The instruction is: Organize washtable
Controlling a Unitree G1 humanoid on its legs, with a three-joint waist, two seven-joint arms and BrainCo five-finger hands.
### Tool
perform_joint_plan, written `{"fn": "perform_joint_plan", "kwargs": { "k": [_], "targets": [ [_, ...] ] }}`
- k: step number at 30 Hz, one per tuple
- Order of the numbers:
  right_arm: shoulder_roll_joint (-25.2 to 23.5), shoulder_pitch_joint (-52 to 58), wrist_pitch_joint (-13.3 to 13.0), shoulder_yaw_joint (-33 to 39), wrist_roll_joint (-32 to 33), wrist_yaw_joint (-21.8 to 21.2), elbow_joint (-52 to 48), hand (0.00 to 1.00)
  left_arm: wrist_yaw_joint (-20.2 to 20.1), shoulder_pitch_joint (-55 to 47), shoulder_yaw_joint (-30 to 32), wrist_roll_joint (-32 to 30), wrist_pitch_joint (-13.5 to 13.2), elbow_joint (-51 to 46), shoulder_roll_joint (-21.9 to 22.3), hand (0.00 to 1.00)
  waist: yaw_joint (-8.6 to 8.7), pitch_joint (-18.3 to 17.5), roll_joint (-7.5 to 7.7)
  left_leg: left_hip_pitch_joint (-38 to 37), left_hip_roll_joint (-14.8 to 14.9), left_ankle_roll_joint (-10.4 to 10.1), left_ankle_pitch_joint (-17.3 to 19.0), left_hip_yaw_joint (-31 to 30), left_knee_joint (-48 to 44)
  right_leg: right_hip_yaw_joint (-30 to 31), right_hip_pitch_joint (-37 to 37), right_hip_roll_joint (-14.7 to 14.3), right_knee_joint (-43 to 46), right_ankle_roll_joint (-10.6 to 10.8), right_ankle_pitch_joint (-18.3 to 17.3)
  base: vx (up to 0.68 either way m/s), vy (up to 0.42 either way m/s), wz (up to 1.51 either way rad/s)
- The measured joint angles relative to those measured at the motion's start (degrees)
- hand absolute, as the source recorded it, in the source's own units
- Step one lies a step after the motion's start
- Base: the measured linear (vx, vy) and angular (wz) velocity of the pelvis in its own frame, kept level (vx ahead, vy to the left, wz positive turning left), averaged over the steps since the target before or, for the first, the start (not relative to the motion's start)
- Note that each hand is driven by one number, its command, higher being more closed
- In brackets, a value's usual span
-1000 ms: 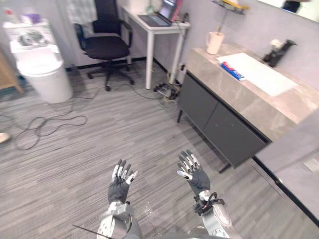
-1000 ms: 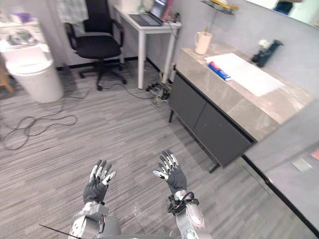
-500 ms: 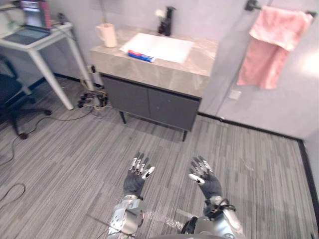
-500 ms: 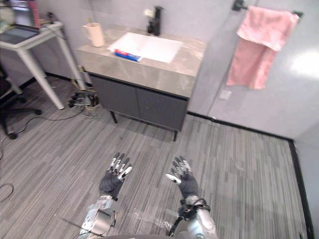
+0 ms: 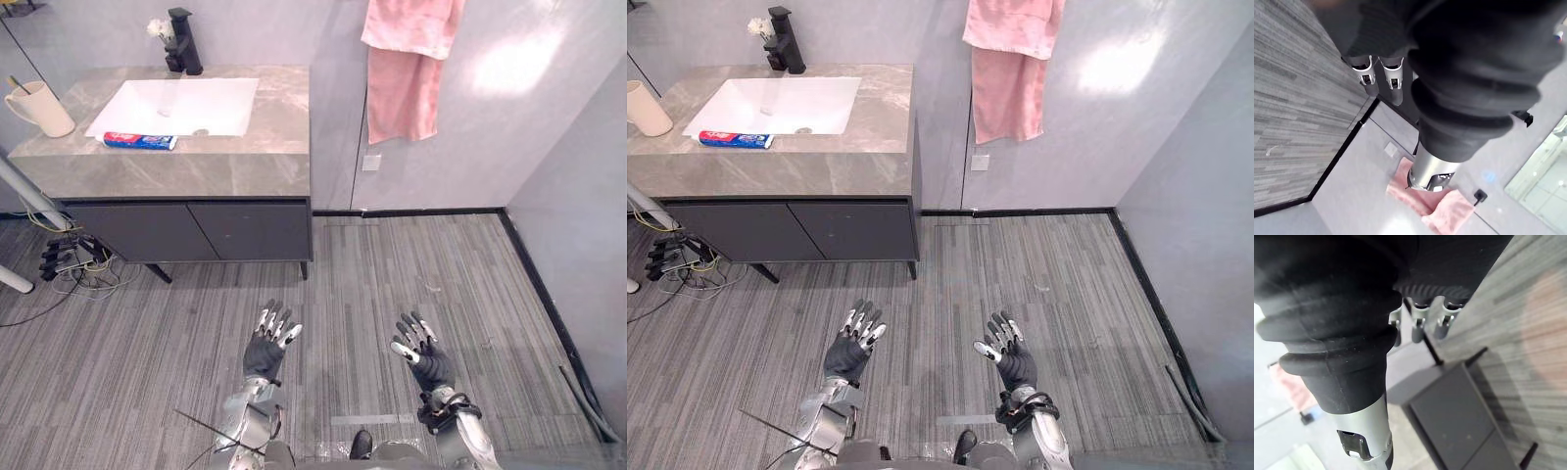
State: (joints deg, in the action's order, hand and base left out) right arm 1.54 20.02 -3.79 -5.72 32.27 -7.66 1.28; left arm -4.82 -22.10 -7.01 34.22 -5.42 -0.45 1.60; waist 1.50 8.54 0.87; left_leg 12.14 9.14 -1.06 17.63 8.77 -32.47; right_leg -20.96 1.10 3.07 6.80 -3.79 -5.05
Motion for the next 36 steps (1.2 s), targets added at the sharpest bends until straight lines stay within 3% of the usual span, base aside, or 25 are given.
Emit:
{"fn": "perform_joint_plan", "kwargs": {
  "k": [2, 4, 5, 6, 8, 10, 13, 15, 17, 19, 22, 23, 24, 25, 27, 28, 29, 30, 36],
  "targets": [
    [0.86, -0.41, -0.25, -0.06, 0.86, 0.03, -0.03, 0.00, 0.17, -2.25, 0.75, -0.07, 0.00, -1.16, -0.04, 0.00, -1.55, 0.13, -0.26, 1.47, -2.44, -1.97, -3.55, -1.62, 11.35, 0.50, 2.32, 1.52, 0.12, 2.81, -1.22, 0.28, 0.235, -0.07],
    [1.65, -0.53, -0.24, -0.60, 0.84, 0.05, 0.07, 0.00, 0.17, -3.60, 1.12, -0.13, -0.11, -3.00, 0.02, 0.00, -2.80, 0.13, -1.04, 0.30, -2.84, -1.56, -12.62, -1.72, 15.86, 1.52, 3.54, 1.96, 0.84, 5.24, -2.65, 0.30, 0.278, -0.13],
    [1.88, -1.20, -0.20, -1.61, 0.80, 0.11, 0.29, 0.00, 0.24, -4.11, 1.93, -0.23, -0.29, -4.22, 0.14, 0.00, -2.72, -0.04, -0.49, -0.71, -4.05, 0.44, -14.58, -0.92, 16.44, 2.17, 4.21, 3.24, 1.31, 6.41, -3.37, 0.41, 0.300, -0.11],
    [1.52, -2.31, -0.26, -3.29, 0.76, 0.14, -0.33, 0.00, 0.42, -4.23, 3.58, -0.30, -0.93, -5.49, -0.04, 0.00, -3.03, 0.05, 1.24, -0.75, -5.08, 0.90, -13.88, 0.30, 15.30, 2.54, 4.20, 4.62, 1.16, 7.19, -3.69, 0.35, 0.217, -0.06],
    [0.37, -4.66, -0.19, -4.96, 0.71, 0.13, -0.30, 0.00, 1.33, -3.21, 5.08, -0.29, -1.37, -6.17, -0.14, 0.00, -4.25, 1.12, 2.90, -0.22, -5.19, 0.77, -12.39, 3.08, 11.13, 4.12, 5.14, 5.69, -0.25, 7.83, -2.47, 0.24, 0.139, -0.34],
    [-0.05, -6.16, -0.27, -5.34, 0.70, 0.08, -0.37, 0.00, 1.39, -3.44, 5.15, -0.38, -1.40, -6.47, 0.06, 0.00, -5.19, 0.88, 2.69, -1.17, -5.09, 1.75, -9.31, 4.98, 7.64, 5.40, 7.10, 6.65, -1.41, 8.77, -1.87, 0.21, 0.147, -0.55],
    [-0.63, -6.40, -0.30, -4.27, -0.27, 0.04, 0.40, 0.00, 1.31, -3.29, 5.20, -1.02, -1.53, -7.58, 0.43, 0.00, -5.41, -0.47, 1.68, -2.03, -5.48, 3.83, -2.66, 6.29, 7.00, 6.77, 5.93, 8.02, 2.48, 11.71, -4.30, 0.20, 0.160, -0.34],
    [-1.21, -6.54, -0.18, -3.19, -0.53, 0.27, 2.28, 0.00, 1.43, -3.21, 5.37, -1.08, -1.43, -7.53, 0.30, 0.00, -5.38, -0.47, 1.86, -4.48, -6.65, 4.05, -2.44, 7.33, 9.55, 6.80, 0.21, 10.56, 15.59, 10.74, -5.90, 0.18, 0.147, -0.19],
    [-2.45, -4.31, -0.14, -3.00, -1.17, 0.76, 2.62, 0.00, 1.52, -3.33, 5.33, -1.16, -1.42, -7.58, -1.06, 0.00, -3.23, -0.33, 2.20, -10.70, -9.44, 5.20, -2.68, 6.23, 13.79, 7.23, -6.88, 15.23, 36.89, 7.09, -5.57, 0.22, 0.117, 0.30],
    [-3.29, -3.90, -0.14, -3.19, -1.46, 1.24, 2.85, 0.00, 2.17, -2.94, 6.06, -1.25, -1.50, -8.01, -2.51, 0.00, -1.84, -0.35, 1.97, -14.07, -9.34, 5.37, -2.70, 4.09, 15.80, 7.25, -9.93, 14.71, 43.33, 6.39, -7.99, 0.25, 0.044, 0.56],
    [-3.47, -4.16, -0.37, -2.44, -1.47, 1.18, 2.98, 0.00, 2.57, -1.46, 6.62, -1.40, -2.10, -8.34, -2.68, 0.00, -2.03, -0.63, 2.16, -15.30, -8.86, 5.11, -2.84, 0.73, 17.04, 5.56, -13.50, 11.52, 33.72, 5.71, -10.08, 0.28, -0.051, 0.66],
    [-3.32, -4.11, -0.65, -1.19, -2.55, 1.52, 3.69, 0.00, 2.98, -1.60, 6.75, -3.59, -2.24, -8.14, -2.56, 0.00, -1.70, -0.78, 2.38, -15.46, -8.97, 3.76, -3.06, -1.02, 16.96, 6.68, -13.26, 8.05, 21.62, 6.30, -8.36, 0.27, -0.118, 0.75],
    [-3.31, -3.89, -0.97, -1.07, -3.53, 1.55, 3.85, 0.00, 3.35, -1.86, 6.78, -5.33, -2.32, -8.16, -2.71, 0.00, -1.89, -1.20, 3.06, -15.44, -9.44, 3.05, -2.87, -1.04, 16.57, 7.85, -12.74, 6.90, 15.66, 5.95, -3.86, 0.32, -0.134, 0.72],
    [-2.34, -3.84, -1.44, -1.34, -3.51, 1.41, 4.25, 0.00, 3.62, -2.02, 6.58, -5.77, -2.13, -6.49, -2.17, 0.00, -2.30, -1.62, 2.42, -16.42, -9.44, 1.96, -2.00, -1.81, 15.87, 8.51, -11.22, 5.56, 12.41, 6.68, 1.02, 0.23, -0.050, 0.26],
    [0.29, -4.24, -1.42, -3.26, -2.95, 1.16, 3.81, 0.00, 3.57, -2.96, 6.65, -5.54, -2.23, -5.77, 0.41, 0.00, -2.66, -2.19, 0.66, -14.67, -7.59, 0.19, -3.06, -1.38, 11.55, 8.14, -6.33, 4.31, 4.55, 5.67, 3.95, 0.26, -0.025, 0.06],
    [0.40, -4.66, -1.51, -3.87, -2.48, 1.01, 3.76, 0.00, 3.47, -3.30, 6.16, -4.99, -2.55, -5.59, 0.66, 0.00, -3.21, -2.43, 1.48, -13.66, -7.41, 0.36, -2.48, -0.75, 13.14, 7.91, -4.44, 4.80, 0.69, 6.20, 5.04, 0.21, -0.045, 0.08],
    [0.09, -4.87, -1.64, -3.61, -2.28, 1.02, 3.76, 0.00, 3.22, -2.69, 5.14, -4.34, -2.56, -5.64, 0.71, 0.00, -3.18, -2.77, 0.86, -13.62, -6.88, -0.01, -3.45, -0.93, 18.06, 7.29, -3.60, 4.71, -0.90, 6.60, 5.59, 0.09, -0.044, 0.07],
    [-3.24, -4.47, -1.42, -5.98, -0.83, -0.10, 1.66, 0.00, 1.87, -3.18, 4.72, -3.28, -2.54, -4.06, 1.73, 0.00, -4.39, -3.27, 3.17, -14.74, -7.27, 0.90, -8.34, -3.25, 23.82, 5.28, 1.58, 4.13, -9.11, 8.30, 8.44, 0.03, -0.013, 0.07],
    [-3.46, -4.55, -1.41, -4.24, -0.84, -0.07, 1.66, 0.00, 1.90, -3.09, 5.23, -3.28, -2.55, -4.29, 1.75, 0.00, -4.37, -3.04, 3.47, -14.40, -7.21, 1.14, -8.60, -2.43, 24.65, 5.72, 0.71, 4.16, -8.97, 8.28, 8.42, 0.00, 0.000, -0.03]
  ]
}}
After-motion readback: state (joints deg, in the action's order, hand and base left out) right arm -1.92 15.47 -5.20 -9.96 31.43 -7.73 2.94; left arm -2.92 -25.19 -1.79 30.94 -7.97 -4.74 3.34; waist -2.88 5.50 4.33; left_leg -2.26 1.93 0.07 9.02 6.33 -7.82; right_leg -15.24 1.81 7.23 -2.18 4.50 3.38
